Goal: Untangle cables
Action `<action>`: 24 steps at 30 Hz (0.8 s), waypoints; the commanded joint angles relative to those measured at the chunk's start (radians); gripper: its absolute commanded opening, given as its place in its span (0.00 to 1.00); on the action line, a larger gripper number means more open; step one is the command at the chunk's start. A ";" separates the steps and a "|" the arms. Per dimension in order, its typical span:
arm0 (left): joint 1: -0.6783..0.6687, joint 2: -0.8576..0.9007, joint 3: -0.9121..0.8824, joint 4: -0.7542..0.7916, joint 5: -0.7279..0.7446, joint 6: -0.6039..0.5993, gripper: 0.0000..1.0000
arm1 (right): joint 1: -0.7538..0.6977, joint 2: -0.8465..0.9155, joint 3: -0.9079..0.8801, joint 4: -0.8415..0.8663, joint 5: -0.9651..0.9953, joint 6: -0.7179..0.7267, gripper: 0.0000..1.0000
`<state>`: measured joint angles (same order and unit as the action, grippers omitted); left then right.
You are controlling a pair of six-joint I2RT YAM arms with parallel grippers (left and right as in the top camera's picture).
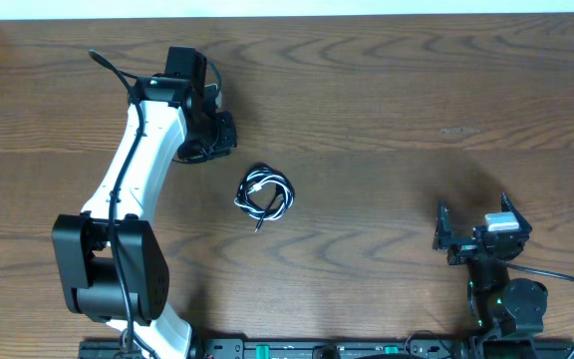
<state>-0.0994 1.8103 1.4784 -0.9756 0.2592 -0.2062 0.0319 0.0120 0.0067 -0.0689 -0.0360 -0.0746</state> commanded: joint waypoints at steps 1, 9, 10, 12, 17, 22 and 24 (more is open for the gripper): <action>-0.002 0.008 -0.003 0.000 -0.010 0.002 0.11 | -0.004 -0.005 -0.001 -0.004 0.006 -0.012 0.99; -0.002 0.008 -0.003 0.002 -0.010 0.002 0.15 | -0.004 -0.005 -0.001 -0.004 0.006 -0.012 0.99; -0.002 0.008 -0.003 0.002 -0.010 0.002 0.16 | -0.004 -0.005 -0.001 -0.004 0.006 -0.013 0.99; -0.002 0.008 -0.003 0.003 -0.010 0.002 0.17 | -0.004 -0.005 -0.001 -0.004 0.007 -0.013 0.99; -0.002 0.008 -0.003 0.006 -0.010 0.002 0.25 | -0.004 -0.005 -0.001 -0.004 0.006 -0.013 0.99; -0.002 0.008 -0.003 0.006 -0.010 0.002 0.35 | -0.004 -0.005 -0.001 -0.004 0.007 -0.013 0.99; -0.002 0.008 -0.003 0.006 -0.010 0.002 0.39 | -0.004 -0.005 -0.001 -0.004 0.006 -0.012 0.99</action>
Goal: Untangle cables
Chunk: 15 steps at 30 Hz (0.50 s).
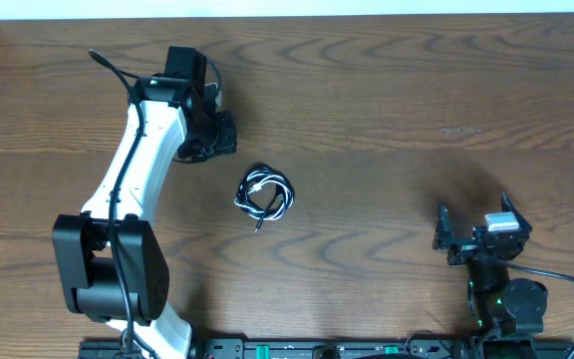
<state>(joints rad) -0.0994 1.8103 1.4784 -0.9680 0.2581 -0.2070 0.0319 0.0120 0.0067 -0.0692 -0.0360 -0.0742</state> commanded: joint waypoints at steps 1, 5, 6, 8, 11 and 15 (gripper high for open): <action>-0.002 0.008 -0.003 -0.001 -0.009 0.002 0.41 | -0.004 -0.005 -0.001 -0.004 0.006 -0.013 0.99; -0.002 0.008 -0.003 0.007 -0.037 0.003 0.87 | -0.004 -0.005 -0.001 -0.004 0.006 -0.013 0.99; -0.002 0.008 -0.003 0.016 -0.069 0.003 0.88 | -0.004 -0.005 -0.001 -0.004 0.006 -0.013 0.99; -0.002 0.008 -0.003 0.054 -0.147 0.003 0.98 | -0.004 -0.005 -0.001 -0.004 0.006 -0.013 0.99; -0.002 0.008 -0.003 0.119 -0.222 0.003 0.99 | -0.004 -0.005 -0.001 -0.004 0.007 -0.013 0.99; -0.002 0.011 -0.003 0.165 -0.237 0.003 0.99 | -0.004 -0.005 -0.001 -0.004 0.006 -0.013 0.99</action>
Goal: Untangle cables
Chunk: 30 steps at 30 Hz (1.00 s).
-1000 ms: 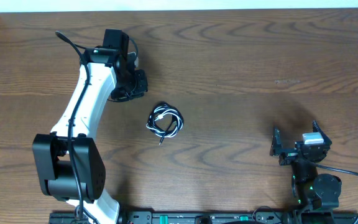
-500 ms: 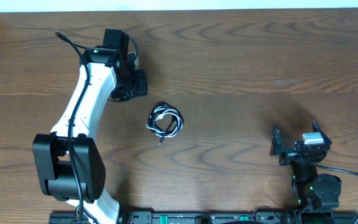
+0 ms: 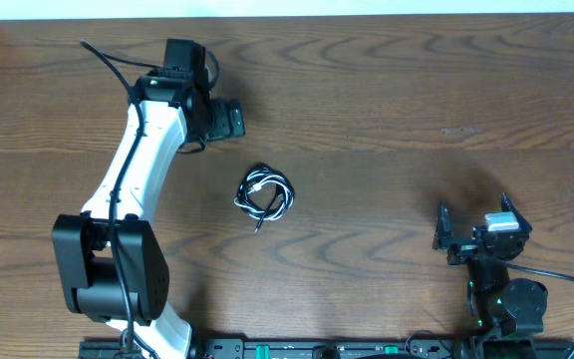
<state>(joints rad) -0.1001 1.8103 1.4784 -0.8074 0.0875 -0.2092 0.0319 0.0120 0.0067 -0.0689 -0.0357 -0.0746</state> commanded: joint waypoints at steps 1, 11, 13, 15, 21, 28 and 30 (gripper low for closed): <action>-0.001 0.013 -0.003 0.002 -0.066 0.005 1.00 | -0.004 -0.005 -0.001 -0.004 0.006 -0.013 0.99; -0.002 0.028 -0.003 0.006 -0.066 -0.040 1.00 | -0.004 -0.005 -0.001 -0.004 0.006 -0.013 0.99; -0.002 0.028 -0.003 0.006 -0.066 -0.040 1.00 | -0.004 -0.005 -0.001 -0.004 0.006 -0.013 0.99; -0.002 0.028 -0.003 0.006 -0.066 -0.040 1.00 | -0.004 -0.005 -0.001 -0.004 0.006 -0.012 0.99; -0.003 0.028 -0.003 -0.053 -0.066 -0.040 0.13 | -0.004 -0.005 -0.001 -0.004 0.006 -0.013 0.99; -0.004 0.028 -0.003 -0.082 -0.063 -0.040 0.08 | -0.004 -0.005 -0.001 -0.004 0.006 -0.013 0.99; -0.004 0.028 -0.003 -0.087 -0.063 -0.040 0.31 | -0.004 -0.005 -0.001 -0.004 0.006 -0.013 0.99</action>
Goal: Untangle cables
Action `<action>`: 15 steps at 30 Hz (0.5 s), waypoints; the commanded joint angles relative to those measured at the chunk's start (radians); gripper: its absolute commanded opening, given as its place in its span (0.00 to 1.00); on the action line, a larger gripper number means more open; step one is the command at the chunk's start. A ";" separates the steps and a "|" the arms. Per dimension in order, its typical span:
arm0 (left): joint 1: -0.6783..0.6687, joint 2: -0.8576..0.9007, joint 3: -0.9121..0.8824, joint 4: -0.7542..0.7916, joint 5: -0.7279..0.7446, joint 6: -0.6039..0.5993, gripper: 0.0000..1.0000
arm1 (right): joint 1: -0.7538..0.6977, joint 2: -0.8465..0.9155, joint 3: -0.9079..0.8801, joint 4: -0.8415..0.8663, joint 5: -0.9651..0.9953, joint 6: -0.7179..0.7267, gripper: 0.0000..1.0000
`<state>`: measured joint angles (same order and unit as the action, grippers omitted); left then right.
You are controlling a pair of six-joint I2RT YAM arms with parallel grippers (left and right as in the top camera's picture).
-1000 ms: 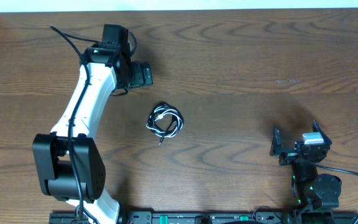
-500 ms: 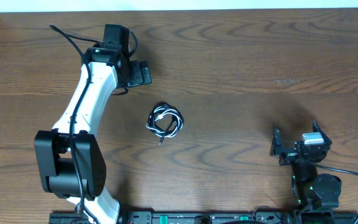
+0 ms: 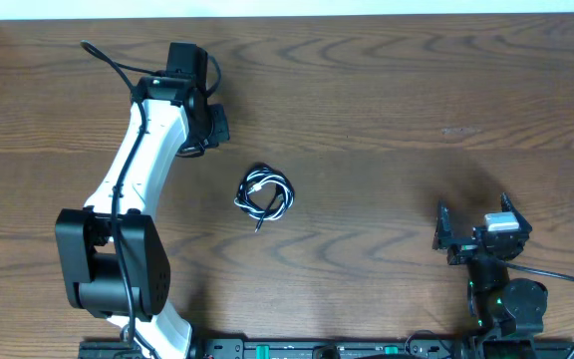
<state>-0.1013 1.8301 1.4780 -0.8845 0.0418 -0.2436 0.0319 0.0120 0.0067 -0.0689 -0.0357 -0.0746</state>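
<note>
A small tangle of black and white cables [image 3: 265, 192] lies coiled on the wooden table [image 3: 387, 120], with one short end poking out toward the front. My left gripper [image 3: 214, 124] hangs up and to the left of the tangle, well apart from it. It is too dark and foreshortened to show how its jaws stand. The white left arm [image 3: 143, 160] reaches up from its base at the front left. My right gripper [image 3: 474, 227] sits near the front right, far from the cables, its fingers spread and holding nothing.
The table's far edge [image 3: 297, 14] meets a white wall. The right arm's base [image 3: 506, 304] and its cable sit at the front right edge. A black rail [image 3: 297, 349] runs along the front.
My left gripper has drawn back a little to the left and turned more downward. The cable tangle and the right arm have not moved.
My left gripper first hovered up and left of the tangle and was almost unmoved at the second moment. Then it stood higher and pointed right. Now it is back closer to the arm. The cables lay untouched throughout, and the right arm stayed parked.
</note>
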 commanded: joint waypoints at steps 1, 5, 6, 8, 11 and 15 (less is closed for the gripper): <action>-0.003 0.009 -0.003 -0.010 -0.017 -0.006 0.48 | -0.004 -0.005 -0.001 -0.004 0.006 -0.013 0.99; -0.003 0.013 -0.003 -0.012 -0.017 -0.006 0.60 | -0.004 -0.005 -0.001 -0.004 0.006 -0.012 0.99; -0.003 0.014 -0.003 -0.012 -0.017 -0.006 0.60 | -0.004 -0.005 -0.001 -0.004 0.006 -0.013 0.99; -0.003 0.018 -0.003 -0.019 -0.017 -0.015 0.60 | -0.005 -0.005 -0.001 0.030 0.036 -0.024 0.99; -0.003 0.033 -0.003 -0.035 -0.017 -0.024 0.60 | -0.005 -0.005 -0.001 0.064 0.037 -0.024 0.99; -0.003 0.063 -0.003 -0.027 -0.017 -0.024 0.60 | -0.005 -0.005 -0.001 0.106 0.013 -0.001 0.99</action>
<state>-0.1013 1.8580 1.4780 -0.9131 0.0418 -0.2592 0.0319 0.0120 0.0063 0.0273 -0.0196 -0.0837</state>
